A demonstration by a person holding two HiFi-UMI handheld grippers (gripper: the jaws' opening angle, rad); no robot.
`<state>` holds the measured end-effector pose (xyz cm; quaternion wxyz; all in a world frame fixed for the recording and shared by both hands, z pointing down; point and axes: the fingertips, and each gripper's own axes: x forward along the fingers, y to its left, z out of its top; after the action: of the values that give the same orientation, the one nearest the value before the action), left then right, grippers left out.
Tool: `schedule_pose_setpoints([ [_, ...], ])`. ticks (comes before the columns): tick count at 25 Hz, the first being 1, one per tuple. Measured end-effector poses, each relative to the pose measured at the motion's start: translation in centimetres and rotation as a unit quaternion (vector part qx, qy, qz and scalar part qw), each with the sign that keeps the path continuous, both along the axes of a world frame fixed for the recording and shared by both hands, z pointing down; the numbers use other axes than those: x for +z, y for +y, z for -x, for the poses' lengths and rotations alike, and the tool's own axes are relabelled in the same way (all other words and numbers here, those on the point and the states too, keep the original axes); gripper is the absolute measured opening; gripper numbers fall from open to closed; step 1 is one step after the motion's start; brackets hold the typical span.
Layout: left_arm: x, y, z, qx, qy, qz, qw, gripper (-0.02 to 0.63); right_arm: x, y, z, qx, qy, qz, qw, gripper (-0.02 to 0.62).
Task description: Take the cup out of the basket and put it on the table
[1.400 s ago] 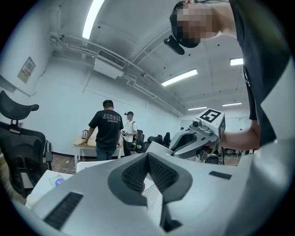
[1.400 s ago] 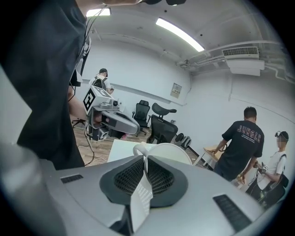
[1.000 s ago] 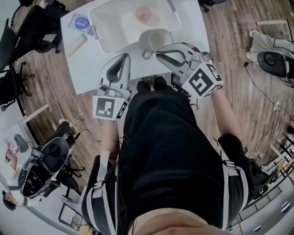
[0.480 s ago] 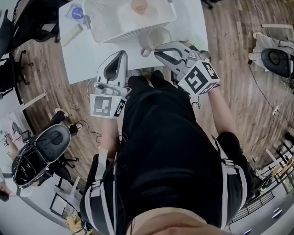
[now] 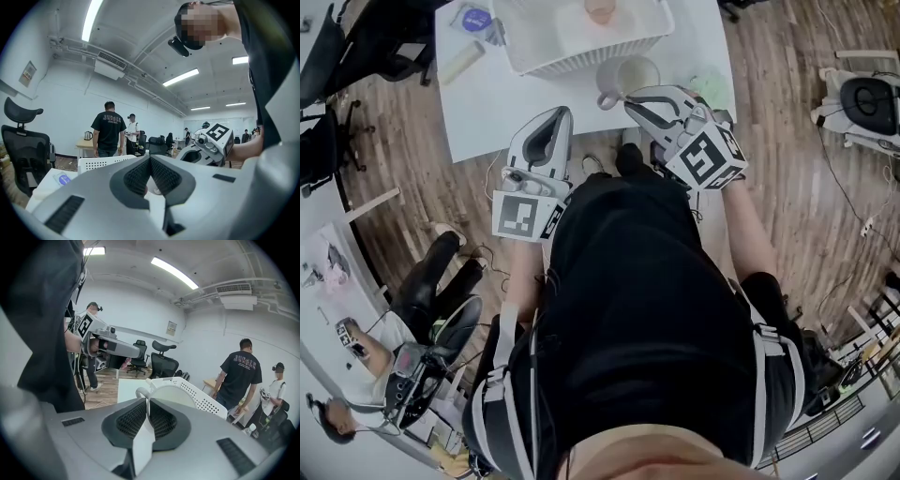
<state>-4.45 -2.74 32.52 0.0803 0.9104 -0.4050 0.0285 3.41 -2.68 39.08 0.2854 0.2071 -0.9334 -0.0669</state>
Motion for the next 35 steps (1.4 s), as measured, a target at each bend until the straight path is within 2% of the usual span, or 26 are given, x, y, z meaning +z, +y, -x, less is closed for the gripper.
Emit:
schedule_pose_setpoints([
  [15, 0.4, 5.5, 6.9, 0.012, 0.021, 0.002, 0.9997, 0.020, -0.1, 3.5, 4.2, 0.050, 0.025, -0.002, 0.998, 0.038],
  [22, 1.2, 7.2, 9.3, 0.013, 0.016, 0.005, 0.9998, 0.020, 0.7, 4.0, 5.5, 0.062, 0.030, -0.002, 0.998, 0.038],
  [29, 0.8, 7.6, 9.3, 0.002, 0.019, 0.010, 0.9998, 0.020, 1.9, 3.9, 5.2, 0.062, 0.033, 0.012, 0.997, 0.038],
  [35, 0.8, 8.1, 7.5, 0.008, 0.015, 0.012, 0.9998, 0.019, 5.1, 3.9, 3.3, 0.059, 0.078, 0.025, 0.995, 0.038],
])
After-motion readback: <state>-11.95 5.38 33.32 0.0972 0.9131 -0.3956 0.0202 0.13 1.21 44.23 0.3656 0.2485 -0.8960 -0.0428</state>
